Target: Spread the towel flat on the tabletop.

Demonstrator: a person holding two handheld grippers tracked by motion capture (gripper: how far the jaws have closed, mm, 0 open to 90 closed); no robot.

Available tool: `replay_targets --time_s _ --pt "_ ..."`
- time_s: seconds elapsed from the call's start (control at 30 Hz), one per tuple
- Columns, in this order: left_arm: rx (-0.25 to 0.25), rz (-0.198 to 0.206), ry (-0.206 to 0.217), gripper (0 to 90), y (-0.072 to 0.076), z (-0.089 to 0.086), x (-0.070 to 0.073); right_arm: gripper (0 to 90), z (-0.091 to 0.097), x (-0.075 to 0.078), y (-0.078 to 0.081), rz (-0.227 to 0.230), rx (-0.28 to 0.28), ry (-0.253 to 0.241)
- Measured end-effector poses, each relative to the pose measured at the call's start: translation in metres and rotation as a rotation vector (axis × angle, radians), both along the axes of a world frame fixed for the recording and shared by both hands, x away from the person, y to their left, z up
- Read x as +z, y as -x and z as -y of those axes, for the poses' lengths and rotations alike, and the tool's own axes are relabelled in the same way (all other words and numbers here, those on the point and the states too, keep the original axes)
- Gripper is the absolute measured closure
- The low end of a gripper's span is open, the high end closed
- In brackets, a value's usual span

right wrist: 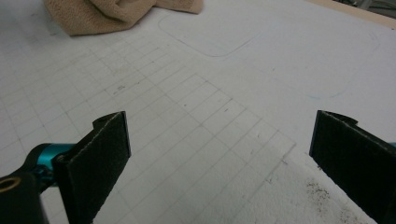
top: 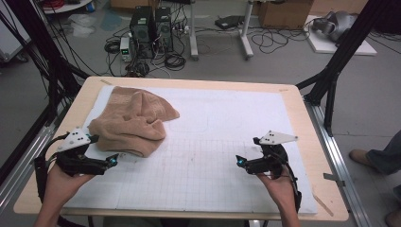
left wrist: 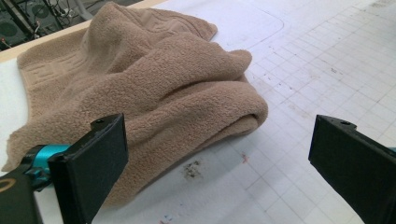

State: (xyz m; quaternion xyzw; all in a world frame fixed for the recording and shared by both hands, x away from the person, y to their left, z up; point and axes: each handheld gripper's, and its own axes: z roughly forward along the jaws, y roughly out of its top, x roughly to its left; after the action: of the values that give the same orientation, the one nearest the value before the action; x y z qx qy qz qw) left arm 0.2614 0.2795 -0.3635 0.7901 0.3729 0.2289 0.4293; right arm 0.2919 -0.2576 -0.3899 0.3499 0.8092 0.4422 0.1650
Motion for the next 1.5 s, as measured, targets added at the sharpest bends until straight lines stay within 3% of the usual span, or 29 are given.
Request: replay_targets --time_s 0.27,0.57,0.77,0.97,1.23,1.37,1.47,1.5 --pt "-0.010 -0.007 -0.023 5.2 -0.001 0.003 0.000 4.2 0.009 -0.003 0.001 -0.001 -0.003 -0.014" --pt "0.003 -0.004 -0.005 5.2 -0.001 0.003 -0.006 4.3 0.003 -0.003 0.003 -0.004 0.025 -0.006" --pt "-0.006 -0.001 -0.006 5.2 -0.001 0.006 -0.006 4.2 -0.004 0.001 -0.005 -0.019 0.043 -0.001" --pt "-0.017 0.005 -0.003 5.2 -0.001 0.006 -0.004 4.3 -0.035 0.024 -0.033 -0.001 0.109 0.022" --pt "-0.012 0.009 0.005 5.2 -0.002 0.003 -0.002 5.7 -0.100 0.055 -0.076 0.045 0.214 0.031" --pt "-0.006 0.008 0.011 5.2 -0.002 0.001 -0.003 7.7 -0.135 0.061 -0.095 0.019 0.271 0.034" --pt "-0.005 0.007 0.013 5.2 -0.003 -0.001 -0.004 19.1 -0.158 0.057 -0.104 0.022 0.333 0.038" --pt "-0.005 0.007 0.013 5.2 -0.003 -0.001 -0.004 19.3 -0.166 0.053 -0.107 0.022 0.342 0.045"
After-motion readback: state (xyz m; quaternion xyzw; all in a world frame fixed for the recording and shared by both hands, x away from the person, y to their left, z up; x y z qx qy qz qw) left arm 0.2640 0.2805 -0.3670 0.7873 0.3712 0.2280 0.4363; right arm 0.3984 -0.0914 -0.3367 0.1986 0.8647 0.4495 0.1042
